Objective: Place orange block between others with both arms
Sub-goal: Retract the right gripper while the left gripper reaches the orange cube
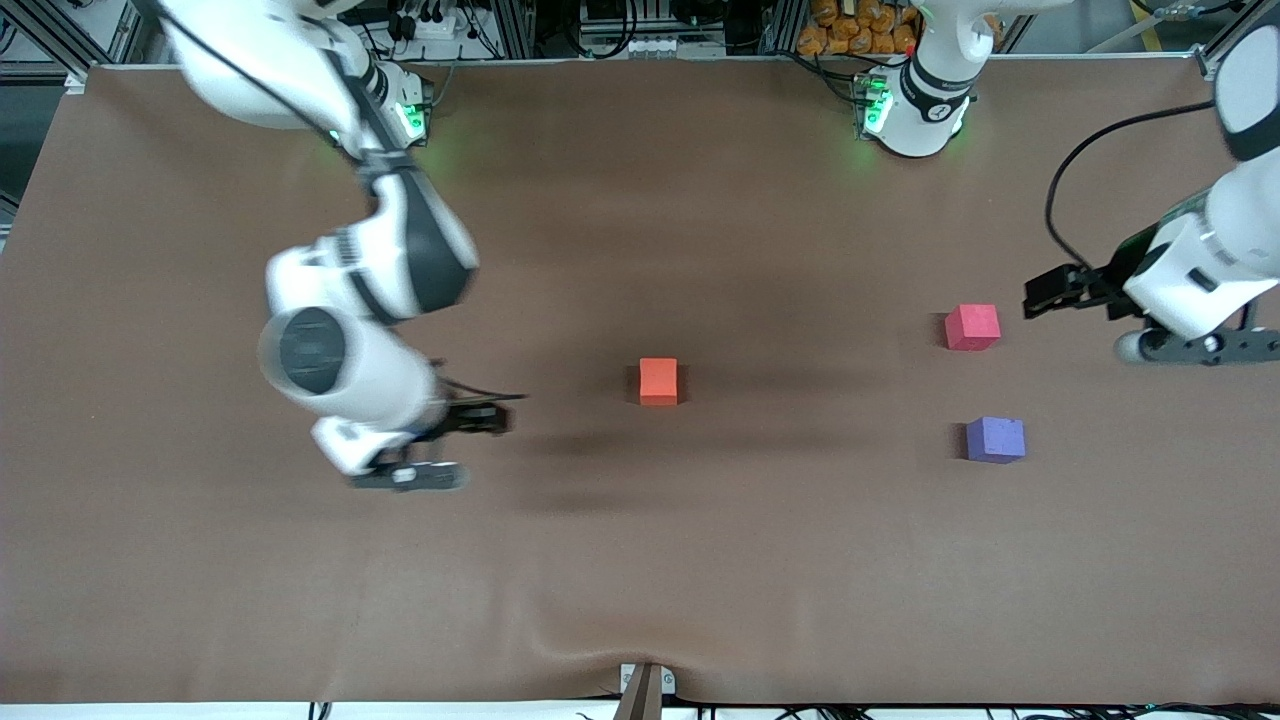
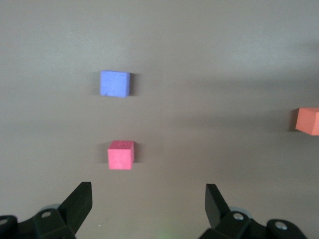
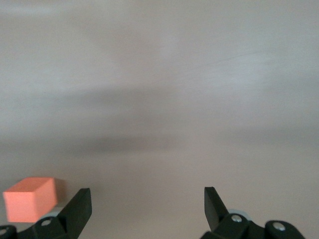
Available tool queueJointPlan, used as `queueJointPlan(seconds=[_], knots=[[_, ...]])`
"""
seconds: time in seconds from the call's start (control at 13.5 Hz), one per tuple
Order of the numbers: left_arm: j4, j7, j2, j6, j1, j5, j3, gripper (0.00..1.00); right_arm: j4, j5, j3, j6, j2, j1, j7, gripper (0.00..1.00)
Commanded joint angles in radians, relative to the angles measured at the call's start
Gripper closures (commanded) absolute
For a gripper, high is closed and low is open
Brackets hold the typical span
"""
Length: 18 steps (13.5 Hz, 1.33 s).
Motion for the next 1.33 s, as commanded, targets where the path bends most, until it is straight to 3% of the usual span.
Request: queueJointPlan(seconds=[0.0, 0.22, 0.37, 0.59, 0.81, 1.26], knots=[[0.051, -0.077, 0.063, 0.033, -0.053, -0.005, -0.002, 0.0, -0.223, -0.015, 0.022, -0.012, -0.228, -0.134, -0.141, 0.0], [0.065, -0.149, 0.106, 0.059, -0.114, -0.006, -0.002, 0.0, -0.301, -0.062, 0.017, -0.11, -0.392, -0.263, -0.27, 0.0], [0.065, -0.21, 0.138, 0.074, -0.18, -0.005, -0.002, 0.0, -0.3, -0.116, 0.016, -0.172, -0.468, -0.314, -0.336, 0.0], [0.088, -0.341, 0.204, 0.133, -0.269, -0.006, -0.002, 0.0, -0.291, -0.12, 0.017, -0.245, -0.546, -0.391, -0.42, 0.0], [0.12, -0.399, 0.272, 0.154, -0.33, -0.006, -0.002, 0.0, -0.279, -0.12, 0.017, -0.312, -0.569, -0.395, -0.404, 0.0], [0.126, -0.564, 0.382, 0.334, -0.441, -0.006, -0.002, 0.0, -0.219, -0.114, 0.014, -0.315, -0.555, -0.418, -0.402, 0.0]])
